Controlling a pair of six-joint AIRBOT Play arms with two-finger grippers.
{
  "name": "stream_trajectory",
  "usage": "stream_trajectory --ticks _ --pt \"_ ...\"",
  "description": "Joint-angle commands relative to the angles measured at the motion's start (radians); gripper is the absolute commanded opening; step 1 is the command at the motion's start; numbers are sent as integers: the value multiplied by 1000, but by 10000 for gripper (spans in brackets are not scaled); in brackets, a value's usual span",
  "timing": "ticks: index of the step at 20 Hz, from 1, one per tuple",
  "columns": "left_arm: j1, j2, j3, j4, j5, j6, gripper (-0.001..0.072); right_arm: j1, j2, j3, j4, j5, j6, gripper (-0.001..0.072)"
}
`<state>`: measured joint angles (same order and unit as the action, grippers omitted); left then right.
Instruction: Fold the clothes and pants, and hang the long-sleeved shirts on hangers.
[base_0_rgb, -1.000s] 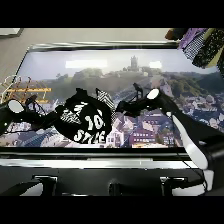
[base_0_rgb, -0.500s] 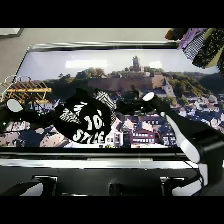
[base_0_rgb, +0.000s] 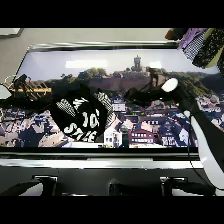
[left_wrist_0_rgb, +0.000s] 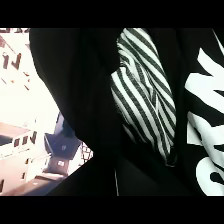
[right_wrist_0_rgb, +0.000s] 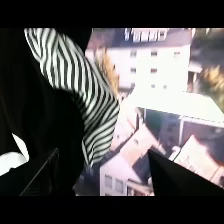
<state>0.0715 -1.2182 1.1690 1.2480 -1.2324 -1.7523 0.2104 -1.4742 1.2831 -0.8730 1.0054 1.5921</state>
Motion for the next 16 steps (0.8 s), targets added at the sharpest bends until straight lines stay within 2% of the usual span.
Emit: stream_trajectory --ticks 1,5,8,11,12,14,16 --pt "-13 -31 11 -2 -2 1 37 95 -74 -13 -8 24 16 644" --pt "-19 -55 11 -2 -2 1 37 198 -238 -13 79 -65 11 641" --pt "-19 -56 11 -2 -1 2 37 204 -303 -13 203 -107 -44 603" --pt "-19 -56 11 -2 -2 2 38 204 -322 -13 210 -138 -34 597" --pt "-19 -56 11 -2 -2 2 38 204 -328 -13 212 -144 -32 570" --pt "-19 -56 11 -2 -2 2 39 204 -337 -13 212 -152 -33 427" --pt "-19 -56 11 -2 -2 2 38 203 -331 -13 215 -175 -59 97"
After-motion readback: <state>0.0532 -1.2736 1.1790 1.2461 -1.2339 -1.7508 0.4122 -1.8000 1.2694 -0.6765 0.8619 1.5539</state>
